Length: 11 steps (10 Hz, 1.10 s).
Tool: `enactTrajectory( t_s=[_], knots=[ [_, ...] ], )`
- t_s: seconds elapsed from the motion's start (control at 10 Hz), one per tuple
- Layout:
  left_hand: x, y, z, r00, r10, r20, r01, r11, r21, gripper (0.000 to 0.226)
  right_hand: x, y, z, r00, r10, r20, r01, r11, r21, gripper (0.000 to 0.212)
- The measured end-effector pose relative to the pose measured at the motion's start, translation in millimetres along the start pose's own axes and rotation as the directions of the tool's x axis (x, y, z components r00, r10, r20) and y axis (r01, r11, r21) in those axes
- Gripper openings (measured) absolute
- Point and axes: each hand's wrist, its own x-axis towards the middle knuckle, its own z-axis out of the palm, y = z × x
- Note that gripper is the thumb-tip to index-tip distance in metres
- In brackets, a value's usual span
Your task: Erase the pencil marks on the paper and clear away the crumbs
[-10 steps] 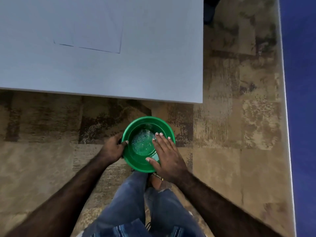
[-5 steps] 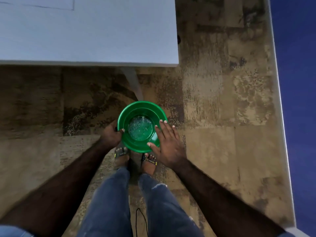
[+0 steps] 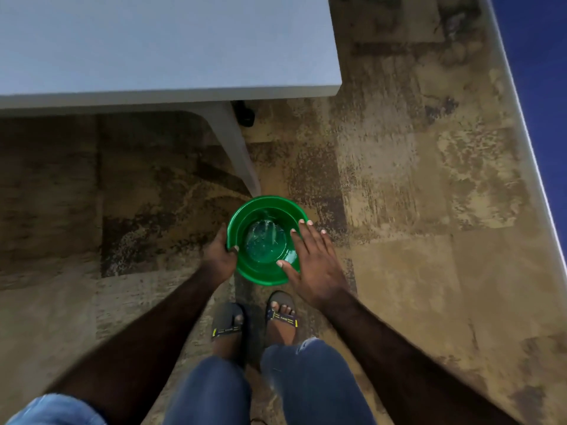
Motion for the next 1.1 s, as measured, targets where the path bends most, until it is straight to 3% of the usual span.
enactTrajectory(
  t_s=[0.3, 0.6, 0.8, 0.9, 1.0, 1.1],
  knots=[
    [87.4, -55.1, 50.1, 0.998, 0.013, 0.053, -0.014, 1.0, 0.021, 0.045, 68.0, 28.6, 71.9, 1.0, 0.019, -0.013, -0.019, 0.999, -0.033, 0.082],
    [113.0, -81.2, 65.2, 0.998, 0.059, 0.038, -0.065, 0.984, 0.163, 0.052, 87.4, 36.9, 100.6, 0.999, 0.029, -0.013, -0.03, 0.997, -0.07, 0.083],
    [137.5, -101.5, 68.9, 0.981, -0.195, 0.013, 0.194, 0.977, 0.092, 0.035, 82.6, 35.4, 96.8, 0.998, 0.005, -0.059, -0.008, 0.998, -0.058, 0.085],
    [128.8, -101.8, 65.4, 0.977, -0.211, -0.019, 0.211, 0.964, 0.164, 0.047, 72.0, 30.1, 83.0, 0.999, 0.011, -0.044, -0.014, 0.998, -0.059, 0.084],
    [90.0, -75.7, 50.3, 0.993, -0.087, -0.081, 0.104, 0.966, 0.237, 0.047, 53.7, 18.1, 53.2, 0.999, 0.011, -0.037, -0.013, 0.999, -0.037, 0.083],
    [48.7, -46.5, 34.9, 0.982, 0.128, -0.141, -0.087, 0.96, 0.266, 0.056, 32.0, 2.7, 22.7, 0.998, -0.009, -0.056, 0.008, 1.0, -0.026, 0.083]
  ],
)
